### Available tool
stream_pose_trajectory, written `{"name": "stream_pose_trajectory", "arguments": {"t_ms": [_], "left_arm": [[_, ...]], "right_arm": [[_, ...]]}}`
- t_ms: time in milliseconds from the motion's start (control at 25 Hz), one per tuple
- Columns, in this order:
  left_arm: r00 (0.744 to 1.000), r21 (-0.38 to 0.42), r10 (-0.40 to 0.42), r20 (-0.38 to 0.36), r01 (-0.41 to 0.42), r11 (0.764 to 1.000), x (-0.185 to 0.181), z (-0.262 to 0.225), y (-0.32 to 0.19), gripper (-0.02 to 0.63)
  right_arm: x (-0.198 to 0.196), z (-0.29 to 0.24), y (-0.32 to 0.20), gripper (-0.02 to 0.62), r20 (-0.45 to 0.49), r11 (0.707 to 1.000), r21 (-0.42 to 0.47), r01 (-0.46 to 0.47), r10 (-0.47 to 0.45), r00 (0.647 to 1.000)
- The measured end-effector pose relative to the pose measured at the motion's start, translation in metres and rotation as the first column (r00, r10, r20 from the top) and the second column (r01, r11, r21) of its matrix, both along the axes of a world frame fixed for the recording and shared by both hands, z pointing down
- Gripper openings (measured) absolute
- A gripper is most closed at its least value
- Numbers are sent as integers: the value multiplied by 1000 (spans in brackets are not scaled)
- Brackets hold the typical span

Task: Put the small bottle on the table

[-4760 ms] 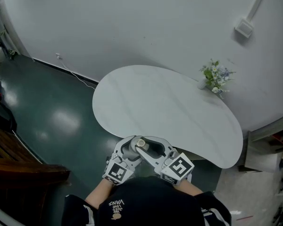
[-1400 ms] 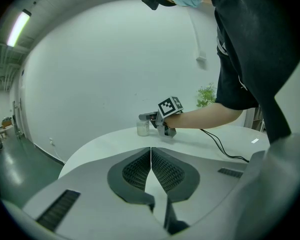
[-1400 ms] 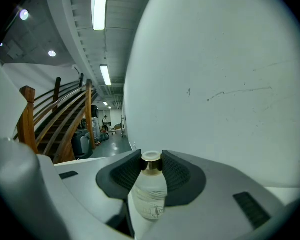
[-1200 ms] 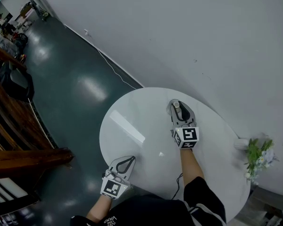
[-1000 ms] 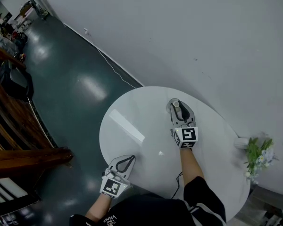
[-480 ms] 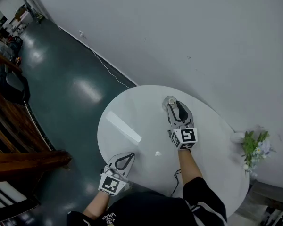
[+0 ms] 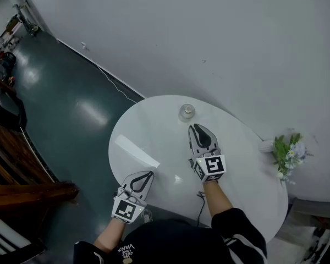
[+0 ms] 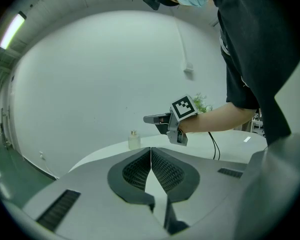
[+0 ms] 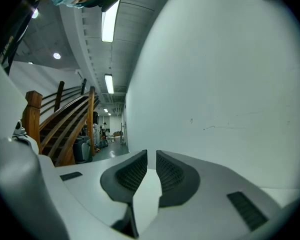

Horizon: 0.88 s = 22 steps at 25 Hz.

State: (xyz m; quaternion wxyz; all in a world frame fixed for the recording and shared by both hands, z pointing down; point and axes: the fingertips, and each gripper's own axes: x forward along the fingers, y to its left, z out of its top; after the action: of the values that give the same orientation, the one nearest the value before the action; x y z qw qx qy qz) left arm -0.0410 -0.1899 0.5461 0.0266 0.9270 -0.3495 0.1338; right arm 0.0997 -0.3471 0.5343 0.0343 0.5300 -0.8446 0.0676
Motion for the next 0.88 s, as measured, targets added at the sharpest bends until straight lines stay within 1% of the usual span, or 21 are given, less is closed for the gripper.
{"name": "stream_pose_trajectory", "arguments": {"t_ms": [200,400,520,720,880], "left_arm": [[1000,25,25,-7,-25,999,-1,-10,19,21],[999,41,36,-21,-35,999,-3,-19,42,21],[998,70,35,-54,-31,997,-2,-31,56,21],[998,74,55,-35,-52,996,-10,-30,89,21],[996,86,66,-56,-61,994,-14,-40,116,21]], "right_arm": [[-8,-19,42,58,28,1000,3,12,-12,1000],[-14,-26,92,55,31,1000,-13,10,-9,999],[-15,-28,122,54,23,1000,-19,1,-1,1000],[-24,-37,175,54,23,1000,-20,-18,18,1000],[-29,-45,215,52,30,999,-17,-36,36,999]]}}
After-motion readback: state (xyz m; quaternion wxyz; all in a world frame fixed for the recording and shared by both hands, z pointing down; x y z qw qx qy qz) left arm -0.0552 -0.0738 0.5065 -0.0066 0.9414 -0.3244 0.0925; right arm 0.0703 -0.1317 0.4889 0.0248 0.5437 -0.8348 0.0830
